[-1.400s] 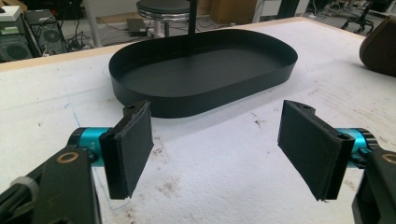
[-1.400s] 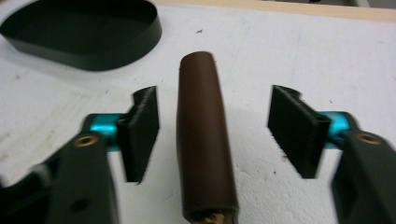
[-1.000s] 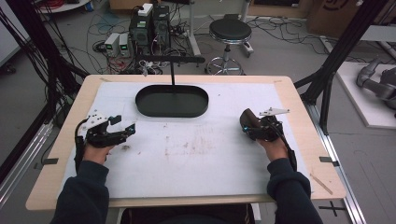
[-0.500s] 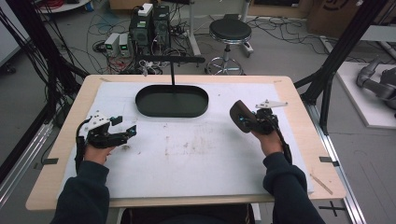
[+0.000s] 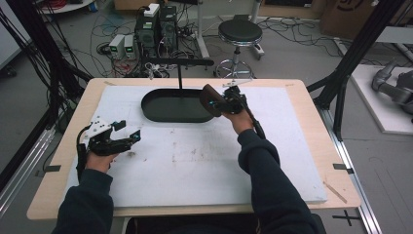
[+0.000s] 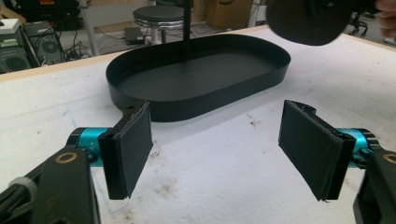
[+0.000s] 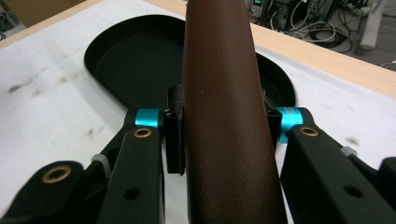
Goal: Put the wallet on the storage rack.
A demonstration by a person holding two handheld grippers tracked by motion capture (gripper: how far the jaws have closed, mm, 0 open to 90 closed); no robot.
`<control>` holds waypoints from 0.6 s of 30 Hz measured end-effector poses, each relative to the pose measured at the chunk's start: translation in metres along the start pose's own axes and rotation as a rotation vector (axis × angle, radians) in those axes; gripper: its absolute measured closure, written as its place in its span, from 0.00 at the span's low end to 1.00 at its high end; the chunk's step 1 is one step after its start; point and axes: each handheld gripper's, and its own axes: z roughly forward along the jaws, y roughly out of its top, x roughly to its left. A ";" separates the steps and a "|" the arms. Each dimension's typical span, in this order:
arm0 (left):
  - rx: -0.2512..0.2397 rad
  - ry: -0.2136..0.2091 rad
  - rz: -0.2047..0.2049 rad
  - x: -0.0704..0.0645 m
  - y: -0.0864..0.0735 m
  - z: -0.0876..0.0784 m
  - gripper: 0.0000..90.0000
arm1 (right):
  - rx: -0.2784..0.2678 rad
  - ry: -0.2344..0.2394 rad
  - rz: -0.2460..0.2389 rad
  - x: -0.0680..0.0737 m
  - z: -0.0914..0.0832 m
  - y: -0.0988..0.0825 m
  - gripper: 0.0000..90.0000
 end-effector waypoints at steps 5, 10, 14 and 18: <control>-0.001 0.004 -0.007 0.003 -0.001 -0.001 0.29 | 0.038 0.009 0.009 0.009 0.039 0.014 0.71; 0.004 0.002 0.002 0.002 -0.001 0.000 0.29 | 0.043 0.024 0.051 0.015 0.071 0.021 0.71; 0.004 -0.001 -0.003 0.002 -0.002 -0.001 0.29 | 0.049 0.050 0.083 0.018 0.090 0.023 0.71; 0.007 -0.001 -0.004 0.002 -0.003 -0.001 0.29 | 0.057 0.053 0.142 0.015 0.104 0.016 0.69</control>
